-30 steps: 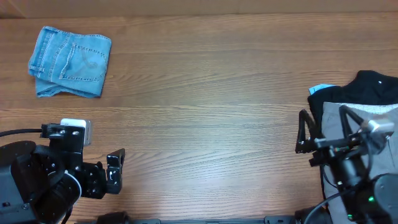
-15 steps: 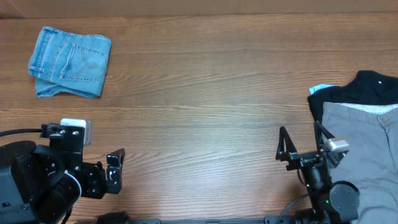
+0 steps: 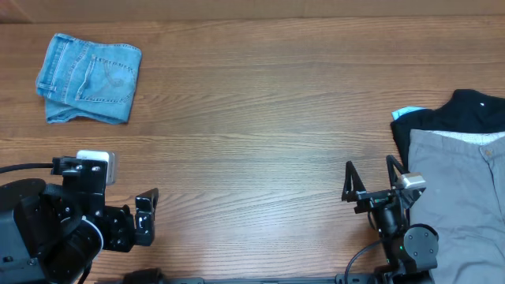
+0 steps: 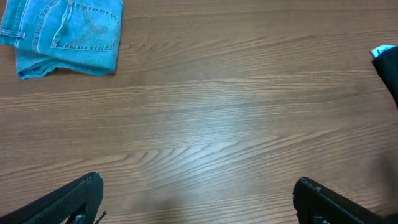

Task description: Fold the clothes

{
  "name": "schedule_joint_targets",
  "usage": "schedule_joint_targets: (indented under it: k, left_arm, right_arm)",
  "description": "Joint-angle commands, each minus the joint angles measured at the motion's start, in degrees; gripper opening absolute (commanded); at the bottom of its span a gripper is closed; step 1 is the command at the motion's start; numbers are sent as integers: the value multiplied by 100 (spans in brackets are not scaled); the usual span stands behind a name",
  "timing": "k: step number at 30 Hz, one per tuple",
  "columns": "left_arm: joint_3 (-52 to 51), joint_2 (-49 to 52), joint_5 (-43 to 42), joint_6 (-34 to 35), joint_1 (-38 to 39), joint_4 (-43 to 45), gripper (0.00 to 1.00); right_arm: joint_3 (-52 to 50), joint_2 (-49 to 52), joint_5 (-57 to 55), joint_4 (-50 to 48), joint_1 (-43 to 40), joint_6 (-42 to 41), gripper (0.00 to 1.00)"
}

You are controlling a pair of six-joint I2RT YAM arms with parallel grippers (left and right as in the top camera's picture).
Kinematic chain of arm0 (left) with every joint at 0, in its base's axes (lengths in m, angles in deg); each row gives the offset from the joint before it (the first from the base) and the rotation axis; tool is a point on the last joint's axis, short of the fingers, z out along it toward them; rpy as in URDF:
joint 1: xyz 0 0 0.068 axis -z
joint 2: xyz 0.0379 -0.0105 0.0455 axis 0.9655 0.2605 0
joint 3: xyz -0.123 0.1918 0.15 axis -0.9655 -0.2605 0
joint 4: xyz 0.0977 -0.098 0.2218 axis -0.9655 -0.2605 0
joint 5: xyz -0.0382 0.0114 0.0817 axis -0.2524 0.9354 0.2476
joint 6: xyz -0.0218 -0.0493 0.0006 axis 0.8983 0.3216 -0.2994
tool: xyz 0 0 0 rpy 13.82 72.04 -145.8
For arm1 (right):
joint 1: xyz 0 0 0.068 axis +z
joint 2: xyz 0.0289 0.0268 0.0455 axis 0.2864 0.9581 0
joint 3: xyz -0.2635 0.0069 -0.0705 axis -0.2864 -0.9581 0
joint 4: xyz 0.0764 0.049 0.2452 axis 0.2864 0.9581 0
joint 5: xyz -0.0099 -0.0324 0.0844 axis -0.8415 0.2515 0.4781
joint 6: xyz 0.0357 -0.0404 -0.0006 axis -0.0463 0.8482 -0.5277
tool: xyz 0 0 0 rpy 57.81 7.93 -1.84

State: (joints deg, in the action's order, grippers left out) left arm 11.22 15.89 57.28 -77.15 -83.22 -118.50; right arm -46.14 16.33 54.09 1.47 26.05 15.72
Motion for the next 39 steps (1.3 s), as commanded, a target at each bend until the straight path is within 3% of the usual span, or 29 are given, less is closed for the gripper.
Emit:
schedule_joint_targets:
  k: [1, 33, 36, 39]
  left_arm:
    - [20, -2, 11, -46, 20, 20, 100]
    - [20, -26, 83, -111, 133, -162, 100]
    - [-85, -109, 160, -114, 208, 219, 100]
    - [-562, -420, 114, -111, 264, 1174, 100]
  right_arm:
    - [-59, -68, 31, 173, -17, 4, 100]
    - [-59, -57, 31, 197, -15, 4, 100]
    - [-59, -57, 31, 197, -15, 4, 100]
    - [-59, -57, 31, 197, -15, 4, 100]
